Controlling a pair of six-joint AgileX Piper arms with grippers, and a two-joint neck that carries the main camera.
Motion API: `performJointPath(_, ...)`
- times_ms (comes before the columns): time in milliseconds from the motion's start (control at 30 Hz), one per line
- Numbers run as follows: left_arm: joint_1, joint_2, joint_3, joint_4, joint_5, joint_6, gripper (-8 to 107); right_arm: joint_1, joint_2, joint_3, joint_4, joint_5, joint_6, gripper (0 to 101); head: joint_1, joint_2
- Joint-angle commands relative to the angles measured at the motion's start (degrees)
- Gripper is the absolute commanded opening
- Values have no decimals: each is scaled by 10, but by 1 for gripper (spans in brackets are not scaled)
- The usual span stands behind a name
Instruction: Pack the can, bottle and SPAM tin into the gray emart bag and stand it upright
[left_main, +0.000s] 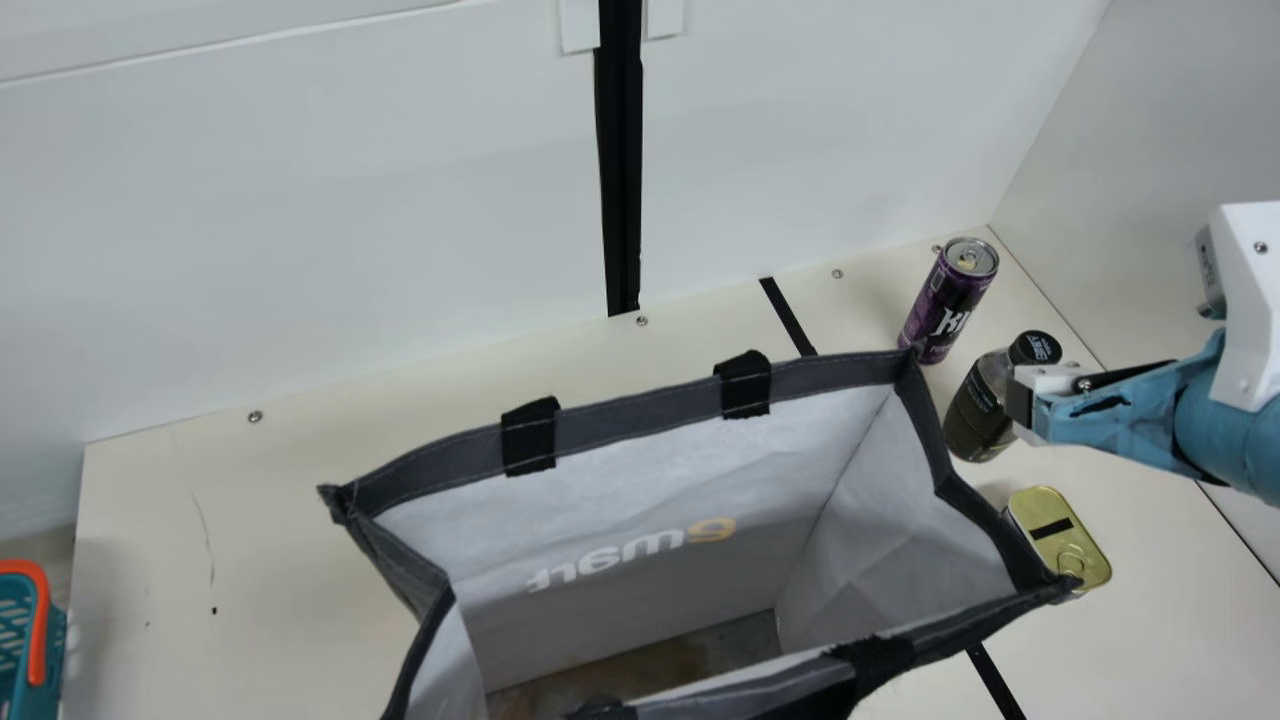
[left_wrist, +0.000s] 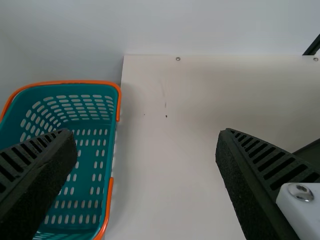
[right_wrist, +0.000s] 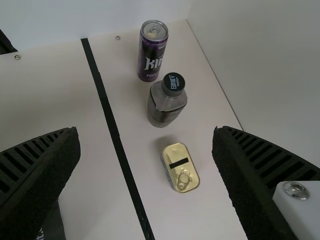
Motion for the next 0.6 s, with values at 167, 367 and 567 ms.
performJointPath(167,-36,20,-31,13,-9,3,90,0,0,0,0,0,0,95,-12,-1)
performJointPath(367,-67,46,-69,16,-10,13,90,0,0,0,0,0,0,95,-12,-1)
performJointPath(567,-90,73,-103,21,-14,23,90,0,0,0,0,0,0,95,-12,-1)
